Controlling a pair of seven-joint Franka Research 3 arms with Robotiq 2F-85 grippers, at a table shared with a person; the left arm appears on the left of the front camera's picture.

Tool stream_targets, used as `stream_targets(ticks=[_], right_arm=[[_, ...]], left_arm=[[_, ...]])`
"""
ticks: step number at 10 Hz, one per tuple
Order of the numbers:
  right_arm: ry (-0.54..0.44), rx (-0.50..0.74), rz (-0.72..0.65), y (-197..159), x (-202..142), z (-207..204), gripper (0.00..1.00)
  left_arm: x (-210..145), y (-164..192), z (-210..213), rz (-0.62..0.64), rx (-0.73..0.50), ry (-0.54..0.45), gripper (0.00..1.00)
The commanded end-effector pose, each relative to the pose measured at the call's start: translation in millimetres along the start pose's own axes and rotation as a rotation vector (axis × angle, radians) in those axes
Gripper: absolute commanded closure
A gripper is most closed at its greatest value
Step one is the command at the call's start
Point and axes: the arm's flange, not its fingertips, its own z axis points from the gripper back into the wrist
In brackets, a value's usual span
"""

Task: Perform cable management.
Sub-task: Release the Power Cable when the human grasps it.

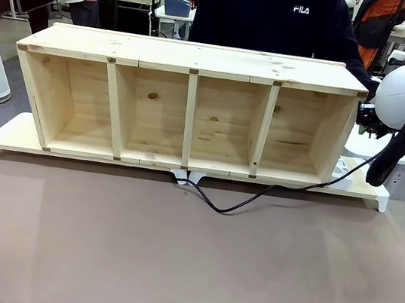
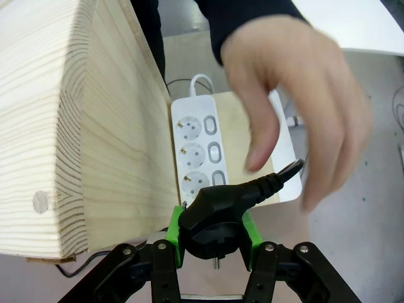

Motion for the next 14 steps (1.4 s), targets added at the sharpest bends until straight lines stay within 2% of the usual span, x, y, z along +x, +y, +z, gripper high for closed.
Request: stream_targets(ticks=[1,8,9,10,11,12,13,14], right_arm=[[-0.005,-0.008,0.010,-0.7,-1.9,2.7,0.59],[-0.003,0.000,0.000,0.1,0.5,1.5,0.59],[0.020,-0.025,-0.011,2.6,2.7,1.3,0.39],[0.021,-0.055,0.001,5.2,2.2,1.6,0.39],[0.029,-0.061,0.011,7.6,2.7,0.7,0.19],[0.029,-0.063,0.017,8.6,2.8,0.5,0.38],[0.030,-0.060,0.024,8.3,3.4,1.6,0.00],[0.032,-0.059,0.028,8.6,5.0,1.1,0.18]], left_arm=[[-0.7,-1.2,-2.9,0.019,-0.002,-0.010,0.00],[-0.7,-1.2,-2.9,0.019,-0.002,-0.010,0.00],[-0.7,-1.2,-2.9,0.019,-0.002,-0.010,0.00],[-0.7,-1.2,-2.9,0.019,-0.002,-0.010,0.00],[-0.7,-1.2,-2.9,0.019,-0.002,-0.010,0.00],[-0.7,-1.2,-2.9,0.019,-0.002,-0.010,0.00],[-0.7,-1.2,-2.9,0.019,-0.002,-0.010,0.00],[-0.7,-1.2,-2.9,0.019,-0.002,-0.010,0.00]])
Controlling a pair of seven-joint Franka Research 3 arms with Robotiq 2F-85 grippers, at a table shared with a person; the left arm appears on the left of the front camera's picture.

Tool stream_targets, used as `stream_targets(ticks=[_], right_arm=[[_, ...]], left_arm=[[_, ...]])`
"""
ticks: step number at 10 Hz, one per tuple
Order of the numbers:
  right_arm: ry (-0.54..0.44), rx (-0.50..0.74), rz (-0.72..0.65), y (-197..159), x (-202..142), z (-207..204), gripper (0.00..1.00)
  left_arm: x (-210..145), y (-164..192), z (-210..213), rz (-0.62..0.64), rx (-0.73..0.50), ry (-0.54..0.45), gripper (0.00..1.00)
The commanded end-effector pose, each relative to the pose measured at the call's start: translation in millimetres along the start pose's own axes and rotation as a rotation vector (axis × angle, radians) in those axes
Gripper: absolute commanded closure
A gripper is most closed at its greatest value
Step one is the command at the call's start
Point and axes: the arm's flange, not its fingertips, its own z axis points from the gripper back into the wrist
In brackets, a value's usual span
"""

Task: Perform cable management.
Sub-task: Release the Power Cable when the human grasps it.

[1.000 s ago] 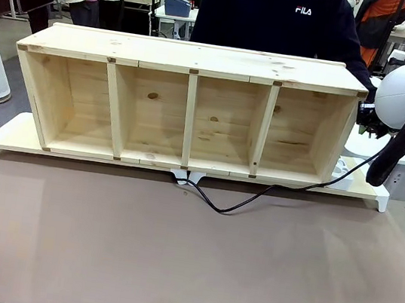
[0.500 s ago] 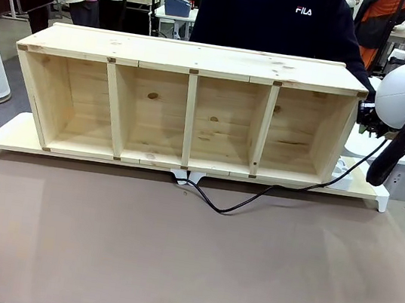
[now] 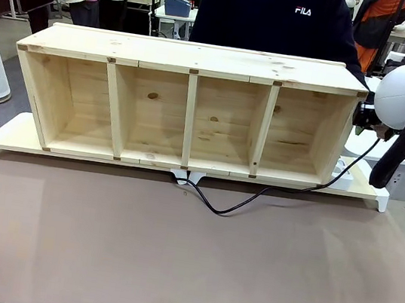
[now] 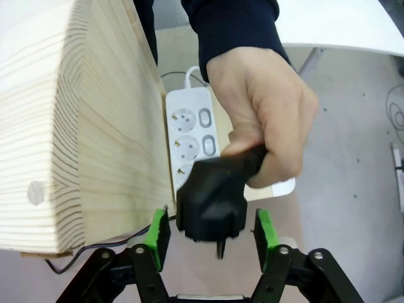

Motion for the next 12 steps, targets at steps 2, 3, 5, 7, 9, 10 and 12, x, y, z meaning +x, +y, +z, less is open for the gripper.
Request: stream_targets(ticks=[2,3,5,7,9,10,12], right_arm=[[0.012,-0.027,0.006,7,7,-1,0.00],[0.013,-0.026,0.013,8,7,-1,0.00],[0.021,-0.024,0.021,8,9,-1,0.00],[0.012,-0.015,0.012,-1,3,-1,0.00],[0.012,-0.015,0.012,-1,3,-1,0.00],[0.012,-0.015,0.012,-1,3,-1,0.00],[0.012,-0.015,0.012,-1,3,-1,0.00]], left_arm=[[-1,-1,-3,0.019,-0.002,-0.010,0.00],[-1,-1,-3,0.019,-0.002,-0.010,0.00],[-1,-1,-3,0.019,-0.002,-0.010,0.00],[-1,-1,-3,0.019,-0.002,-0.010,0.00],[-1,-1,-3,0.019,-0.002,-0.010,0.00],[-1,-1,-3,0.019,-0.002,-0.010,0.00],[-1,-1,-3,0.019,-0.002,-0.010,0.00]])
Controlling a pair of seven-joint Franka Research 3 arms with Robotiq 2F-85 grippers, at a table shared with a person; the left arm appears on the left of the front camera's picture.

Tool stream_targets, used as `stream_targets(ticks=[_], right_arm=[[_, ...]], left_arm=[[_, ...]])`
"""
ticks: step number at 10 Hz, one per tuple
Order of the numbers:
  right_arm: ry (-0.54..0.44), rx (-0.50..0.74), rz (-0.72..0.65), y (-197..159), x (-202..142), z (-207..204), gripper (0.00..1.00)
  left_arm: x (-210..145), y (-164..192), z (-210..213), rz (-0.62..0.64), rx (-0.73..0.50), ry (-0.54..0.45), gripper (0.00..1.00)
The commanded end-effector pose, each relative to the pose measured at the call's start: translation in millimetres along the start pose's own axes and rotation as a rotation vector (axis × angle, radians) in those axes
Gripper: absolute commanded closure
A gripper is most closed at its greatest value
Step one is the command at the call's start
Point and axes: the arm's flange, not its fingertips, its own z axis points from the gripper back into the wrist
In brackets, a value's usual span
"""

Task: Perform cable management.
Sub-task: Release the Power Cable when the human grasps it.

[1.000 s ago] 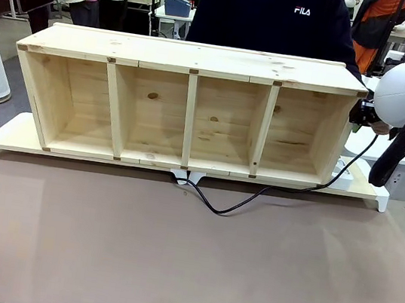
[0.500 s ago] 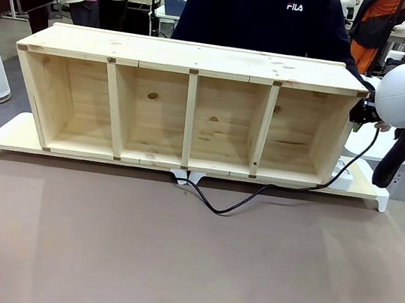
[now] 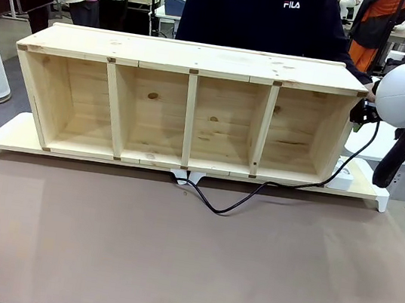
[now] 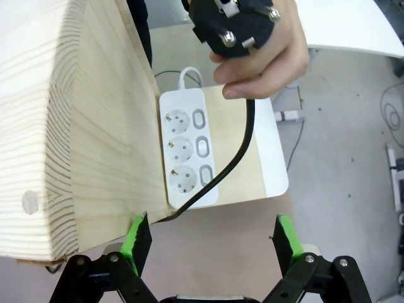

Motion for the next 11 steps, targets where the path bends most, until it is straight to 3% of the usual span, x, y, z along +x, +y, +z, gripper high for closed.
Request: stream_targets(ticks=[1,11], right_arm=[[0.006,0.006,0.003,0.6,-0.7,-0.4,0.00],[0.006,0.006,0.003,0.6,-0.7,-0.4,0.00]], left_arm=[[-0.7,-1.2,-2.9,0.019,-0.002,-0.010,0.00],[-0.7,-1.2,-2.9,0.019,-0.002,-0.010,0.00]])
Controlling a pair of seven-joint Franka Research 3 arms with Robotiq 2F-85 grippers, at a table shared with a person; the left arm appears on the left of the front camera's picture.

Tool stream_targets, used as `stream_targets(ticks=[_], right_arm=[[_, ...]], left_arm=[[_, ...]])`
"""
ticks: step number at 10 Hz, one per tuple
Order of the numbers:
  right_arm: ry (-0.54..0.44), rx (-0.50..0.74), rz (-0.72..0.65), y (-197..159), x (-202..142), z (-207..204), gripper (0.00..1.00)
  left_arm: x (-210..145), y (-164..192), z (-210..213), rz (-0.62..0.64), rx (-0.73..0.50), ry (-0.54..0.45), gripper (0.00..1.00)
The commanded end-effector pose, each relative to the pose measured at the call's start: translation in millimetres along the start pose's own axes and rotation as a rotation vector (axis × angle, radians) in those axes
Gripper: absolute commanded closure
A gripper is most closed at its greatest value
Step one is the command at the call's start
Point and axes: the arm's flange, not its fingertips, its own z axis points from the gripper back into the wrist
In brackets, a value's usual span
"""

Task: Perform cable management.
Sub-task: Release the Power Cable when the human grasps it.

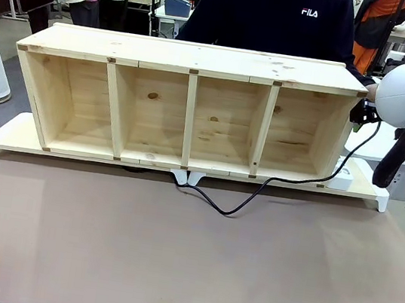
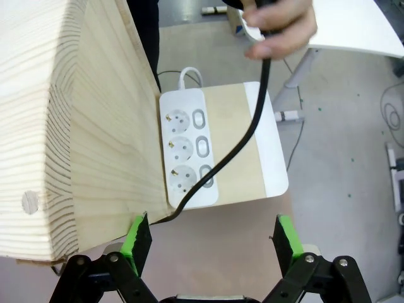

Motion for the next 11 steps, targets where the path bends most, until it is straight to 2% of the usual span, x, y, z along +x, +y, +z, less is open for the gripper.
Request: stream_targets(ticks=[1,11], right_arm=[[0.006,0.006,0.003,0.7,-0.7,-0.4,0.00],[0.006,0.006,0.003,0.7,-0.7,-0.4,0.00]], left_arm=[[-0.7,-1.2,-2.9,0.019,-0.002,-0.010,0.00],[-0.7,-1.2,-2.9,0.019,-0.002,-0.010,0.00]])
